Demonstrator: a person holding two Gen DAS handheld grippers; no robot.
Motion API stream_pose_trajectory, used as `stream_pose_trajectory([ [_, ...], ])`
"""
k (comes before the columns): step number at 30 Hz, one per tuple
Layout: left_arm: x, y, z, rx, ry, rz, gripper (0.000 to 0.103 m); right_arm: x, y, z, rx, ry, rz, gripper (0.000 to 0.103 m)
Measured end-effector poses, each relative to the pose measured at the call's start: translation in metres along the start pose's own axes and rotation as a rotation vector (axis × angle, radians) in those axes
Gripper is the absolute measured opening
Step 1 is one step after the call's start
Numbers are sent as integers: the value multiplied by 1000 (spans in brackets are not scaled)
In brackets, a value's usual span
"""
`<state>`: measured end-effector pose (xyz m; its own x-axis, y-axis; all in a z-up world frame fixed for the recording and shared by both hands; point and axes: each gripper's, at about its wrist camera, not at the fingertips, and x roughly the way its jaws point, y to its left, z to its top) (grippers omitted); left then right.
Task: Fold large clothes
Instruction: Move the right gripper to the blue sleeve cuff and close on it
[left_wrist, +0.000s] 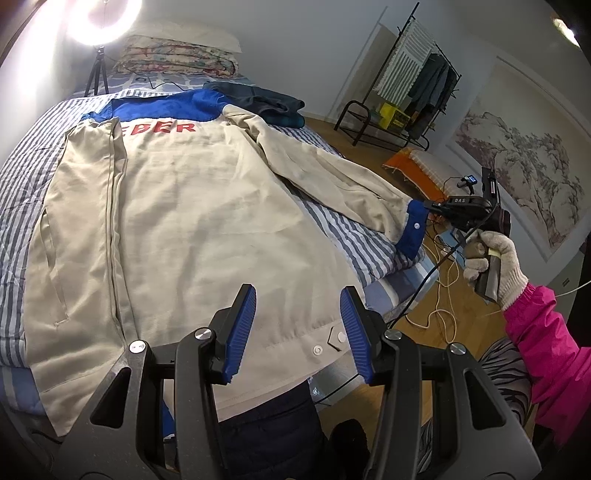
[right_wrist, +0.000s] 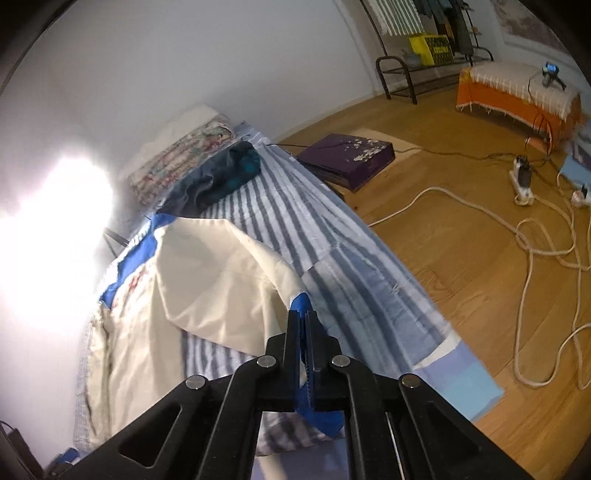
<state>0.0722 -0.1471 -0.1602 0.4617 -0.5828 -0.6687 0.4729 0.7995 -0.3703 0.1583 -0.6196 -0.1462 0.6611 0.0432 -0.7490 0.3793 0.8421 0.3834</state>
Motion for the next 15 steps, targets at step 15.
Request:
stream_pose_trajectory([
  [15, -7, 48, 2, -122, -24, 49, 49, -40, 150, -53, -309, 57, 358, 0],
])
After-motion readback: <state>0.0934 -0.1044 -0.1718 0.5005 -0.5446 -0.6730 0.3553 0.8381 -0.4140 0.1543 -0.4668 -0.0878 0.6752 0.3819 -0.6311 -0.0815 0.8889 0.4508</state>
